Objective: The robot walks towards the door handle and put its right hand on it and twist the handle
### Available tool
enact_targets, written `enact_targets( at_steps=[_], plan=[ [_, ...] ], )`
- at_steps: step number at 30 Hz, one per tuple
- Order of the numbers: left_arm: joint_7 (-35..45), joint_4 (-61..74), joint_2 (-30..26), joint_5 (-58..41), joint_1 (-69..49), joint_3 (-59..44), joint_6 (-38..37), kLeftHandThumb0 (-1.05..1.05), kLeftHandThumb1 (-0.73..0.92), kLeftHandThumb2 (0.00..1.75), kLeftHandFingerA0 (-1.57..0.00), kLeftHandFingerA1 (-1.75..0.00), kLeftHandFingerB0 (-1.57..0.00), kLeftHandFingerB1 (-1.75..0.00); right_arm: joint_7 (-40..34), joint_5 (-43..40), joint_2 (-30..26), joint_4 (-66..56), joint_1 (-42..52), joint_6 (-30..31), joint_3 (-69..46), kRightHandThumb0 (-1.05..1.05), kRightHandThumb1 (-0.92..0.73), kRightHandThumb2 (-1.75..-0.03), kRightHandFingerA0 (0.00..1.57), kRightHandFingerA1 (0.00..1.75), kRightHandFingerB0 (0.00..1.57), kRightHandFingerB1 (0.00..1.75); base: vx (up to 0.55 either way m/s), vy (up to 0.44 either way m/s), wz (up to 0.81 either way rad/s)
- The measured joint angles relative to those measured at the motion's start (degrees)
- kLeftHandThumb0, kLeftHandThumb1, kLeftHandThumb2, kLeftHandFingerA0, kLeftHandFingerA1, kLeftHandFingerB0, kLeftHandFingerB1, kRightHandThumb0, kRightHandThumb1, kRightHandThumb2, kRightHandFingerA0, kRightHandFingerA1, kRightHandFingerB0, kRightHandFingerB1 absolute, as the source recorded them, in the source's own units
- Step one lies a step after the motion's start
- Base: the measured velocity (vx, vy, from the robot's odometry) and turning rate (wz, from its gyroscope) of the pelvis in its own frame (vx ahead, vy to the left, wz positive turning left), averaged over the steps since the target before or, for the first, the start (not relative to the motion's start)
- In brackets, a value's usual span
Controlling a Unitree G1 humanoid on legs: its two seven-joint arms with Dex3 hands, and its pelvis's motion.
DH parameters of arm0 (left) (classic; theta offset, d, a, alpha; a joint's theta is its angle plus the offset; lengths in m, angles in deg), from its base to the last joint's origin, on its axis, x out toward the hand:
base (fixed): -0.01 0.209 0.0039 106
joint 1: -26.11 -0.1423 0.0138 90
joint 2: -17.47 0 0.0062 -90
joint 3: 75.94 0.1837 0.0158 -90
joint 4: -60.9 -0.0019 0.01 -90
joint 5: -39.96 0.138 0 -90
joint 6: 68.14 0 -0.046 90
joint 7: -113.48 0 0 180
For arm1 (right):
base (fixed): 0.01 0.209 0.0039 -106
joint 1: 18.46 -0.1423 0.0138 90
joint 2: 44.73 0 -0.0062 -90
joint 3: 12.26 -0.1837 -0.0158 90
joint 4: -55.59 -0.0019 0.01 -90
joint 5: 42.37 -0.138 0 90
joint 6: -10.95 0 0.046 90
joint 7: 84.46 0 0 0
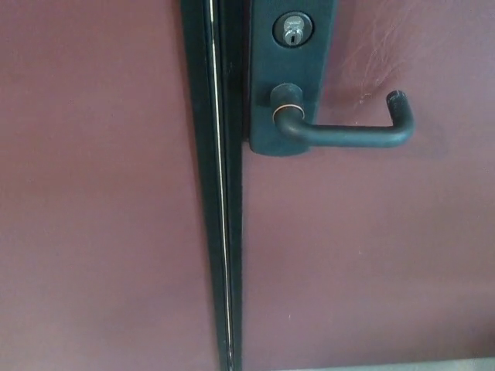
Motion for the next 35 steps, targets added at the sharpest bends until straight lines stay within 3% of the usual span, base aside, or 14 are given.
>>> enact_targets(
  at_steps=[3,4,9,10,12,13,19,20,22,30,31,35],
  plan=[
    [0.0,0.2,0.3,0.0,0.5,-0.1,0.0,-0.23,0.65,0.59,-0.58,-0.47,-0.46,-0.41,-3.5,1.4,2.5,5.6,-0.1,-1.0,3.7,-0.67,-0.56,-0.84,0.25,0.45,0.15,0.39,0.00,0.000,0.00],
    [0.0,0.2,0.3,0.0,0.6,-0.1,0.0,-0.24,0.67,0.59,-0.56,-0.46,-0.46,-0.41,-4.4,1.8,3.0,6.9,-0.1,-1.3,4.5,-0.62,-0.71,-0.61,0.29,0.35,0.22,0.28,0.00,0.000,0.00],
    [0.0,0.4,0.8,0.0,1.2,-0.3,0.0,-0.25,0.69,0.60,-0.54,-0.45,-0.45,-0.40,-10.3,4.0,6.4,17.6,-0.6,-2.8,9.9,-0.64,-0.74,-0.62,0.20,0.35,0.16,0.27,0.00,0.000,0.00],
    [0.0,0.4,0.8,0.0,1.4,-0.3,0.0,-0.25,0.70,0.60,-0.53,-0.45,-0.46,-0.41,-11.5,4.5,6.9,20.1,-0.8,-3.1,11.1,-0.35,-0.50,-1.04,0.02,0.49,0.00,0.48,0.00,0.000,0.00],
    [0.0,0.6,0.8,0.0,1.7,-0.5,0.0,-0.25,0.70,0.60,-0.54,-0.45,-0.46,-0.41,-13.8,5.3,7.7,24.5,-1.2,-3.6,13.2,-0.35,-0.50,-1.04,0.01,0.49,0.00,0.48,0.00,0.000,0.00],
    [0.0,0.7,0.8,0.0,2.0,-0.5,0.0,-0.25,0.70,0.60,-0.53,-0.45,-0.46,-0.41,-15.1,5.7,8.1,27.0,-1.4,-3.8,14.2,-0.64,-0.73,-0.65,0.16,0.35,0.10,0.21,0.00,0.000,0.00],
    [0.0,1.4,0.8,0.1,3.9,-0.6,0.0,-0.26,0.69,0.60,-0.54,-0.45,-0.46,-0.40,-21.7,7.7,9.0,38.6,-2.6,-5.1,18.4,-0.63,-0.73,-0.66,0.15,0.35,0.08,0.19,0.00,0.000,0.00],
    [0.0,1.5,0.8,0.1,4.2,-0.6,0.0,-0.29,0.69,0.60,-0.56,-0.46,-0.44,-0.40,-22.8,8.0,9.0,40.5,-2.9,-5.4,19.1,-0.64,-0.54,-0.90,0.01,0.39,0.01,0.28,0.00,0.000,0.00],
    [0.0,1.6,0.8,0.1,5.1,-0.7,0.0,-0.29,0.69,0.60,-0.56,-0.46,-0.44,-0.40,-25.5,8.7,9.1,44.8,-3.7,-5.9,20.6,-0.64,-0.54,-0.90,0.01,0.39,0.01,0.28,0.00,0.000,0.00],
    [0.0,1.9,1.1,0.1,9.7,-1.0,0.2,-0.27,0.68,0.60,-0.56,-0.46,-0.43,-0.40,-34.1,10.4,9.2,57.3,-8.3,-8.0,24.9,-0.65,-0.49,-0.86,0.01,0.41,0.01,0.27,0.00,0.000,0.00],
    [0.0,1.9,1.2,0.1,10.7,-1.0,0.3,-0.27,0.68,0.60,-0.57,-0.46,-0.43,-0.40,-35.9,10.8,9.2,59.8,-9.3,-8.5,25.7,-0.60,-0.67,-0.60,0.14,0.31,0.05,0.22,0.00,0.000,0.00],
    [0.0,1.9,1.4,0.1,13.1,-1.0,0.6,-0.27,0.68,0.60,-0.57,-0.46,-0.43,-0.40,-40.4,11.5,9.1,65.2,-11.7,-10.0,27.5,-0.60,-0.67,-0.60,0.14,0.31,0.05,0.22,0.00,0.000,0.00]
  ],
)
